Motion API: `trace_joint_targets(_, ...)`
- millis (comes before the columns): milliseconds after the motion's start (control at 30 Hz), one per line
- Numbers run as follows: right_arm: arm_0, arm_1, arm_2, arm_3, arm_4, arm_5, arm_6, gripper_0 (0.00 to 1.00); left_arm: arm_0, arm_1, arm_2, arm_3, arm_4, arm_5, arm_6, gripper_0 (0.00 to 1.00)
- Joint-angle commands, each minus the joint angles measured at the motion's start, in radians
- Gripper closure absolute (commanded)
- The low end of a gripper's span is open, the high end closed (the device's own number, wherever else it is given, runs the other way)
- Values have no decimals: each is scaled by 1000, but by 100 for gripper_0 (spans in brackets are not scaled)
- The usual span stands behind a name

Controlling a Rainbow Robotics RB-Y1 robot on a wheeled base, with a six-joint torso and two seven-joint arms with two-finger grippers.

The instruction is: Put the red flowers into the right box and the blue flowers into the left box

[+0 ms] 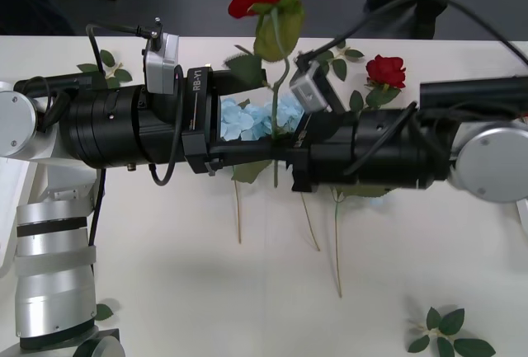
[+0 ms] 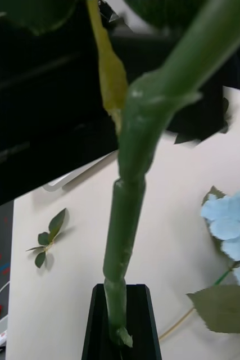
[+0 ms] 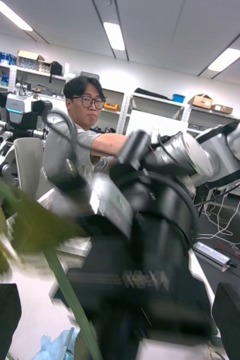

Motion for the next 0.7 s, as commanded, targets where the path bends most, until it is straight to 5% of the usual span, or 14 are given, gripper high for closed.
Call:
trace_joint_targets(33,3,-38,-148,-5,-100,103,39,100,-18,-6,-2,-35,3,4,14,0)
trace_joint_targets(433,163,-15,-626,5,-178,526,24,100,14,0,7,-16,11,-42,14,0)
trace_joint_targets(700,172,-46,-823,103,-186,804,-10,100,14,103,35,-60,9,-54,179,0)
